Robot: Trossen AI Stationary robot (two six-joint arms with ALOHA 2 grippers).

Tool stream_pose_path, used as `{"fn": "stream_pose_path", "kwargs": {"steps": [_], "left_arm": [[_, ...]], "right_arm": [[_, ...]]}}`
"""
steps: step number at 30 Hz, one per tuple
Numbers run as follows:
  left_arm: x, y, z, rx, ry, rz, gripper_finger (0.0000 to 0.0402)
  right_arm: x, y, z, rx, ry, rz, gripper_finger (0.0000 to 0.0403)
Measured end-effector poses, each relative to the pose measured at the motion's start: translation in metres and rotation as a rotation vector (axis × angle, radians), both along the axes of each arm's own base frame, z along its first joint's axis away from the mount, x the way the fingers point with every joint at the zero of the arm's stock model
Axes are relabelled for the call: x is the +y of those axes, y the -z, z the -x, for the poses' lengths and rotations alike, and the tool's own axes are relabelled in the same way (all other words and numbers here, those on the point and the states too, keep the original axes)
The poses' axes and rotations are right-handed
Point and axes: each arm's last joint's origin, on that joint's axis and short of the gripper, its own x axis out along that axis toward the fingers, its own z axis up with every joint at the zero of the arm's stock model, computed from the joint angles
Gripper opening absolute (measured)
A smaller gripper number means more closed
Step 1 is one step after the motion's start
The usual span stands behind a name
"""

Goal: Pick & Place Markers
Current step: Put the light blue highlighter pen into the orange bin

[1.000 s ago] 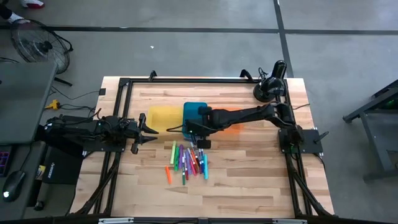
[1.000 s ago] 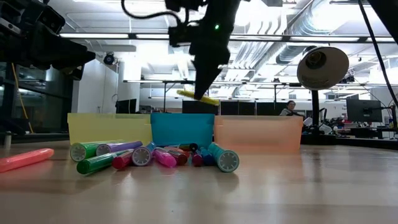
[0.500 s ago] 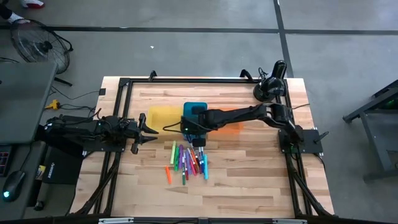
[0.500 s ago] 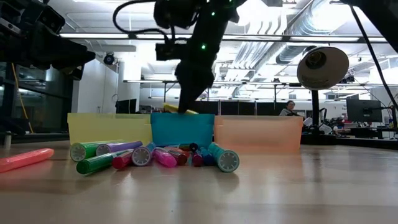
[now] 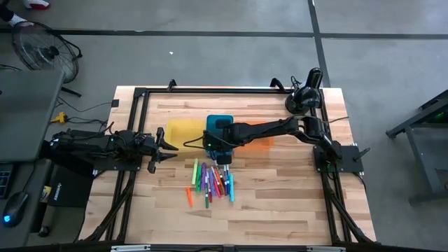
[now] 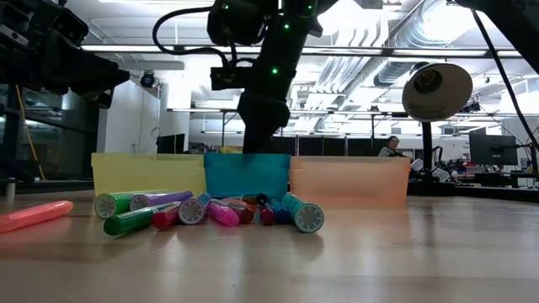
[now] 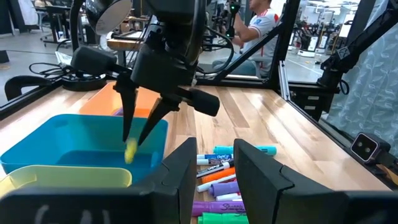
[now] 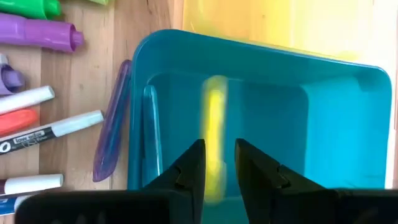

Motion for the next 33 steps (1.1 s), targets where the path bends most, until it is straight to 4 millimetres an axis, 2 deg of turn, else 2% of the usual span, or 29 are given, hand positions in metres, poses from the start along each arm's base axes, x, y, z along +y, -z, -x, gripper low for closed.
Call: {"fn": "stream_pose_path", "kwargs": {"steps": [9,19,25,33], "left_arm": [[0.0,0.0,0.0,0.0,-0.001,0.0,0.0104],[0.0,0.0,0.0,0.0,-0.001,0.0,0.0104],[0.0,0.0,0.0,0.0,-0.002,0.0,0.0104],[0.0,0.0,0.0,0.0,-0.002,0.0,0.0104]], "right_arm": [[0.008,-0.001,0.0,-0.005,0.004,0.058,0.0107],[0.047,-0.027,0.009,-0.079,0.039,0.181,0.0113],[0.071,-0.036,0.026,-0.084,0.169,0.108,0.0113],[0.103,-0.036,0.048,-0.021,0.333,-0.022,0.0113]]}}
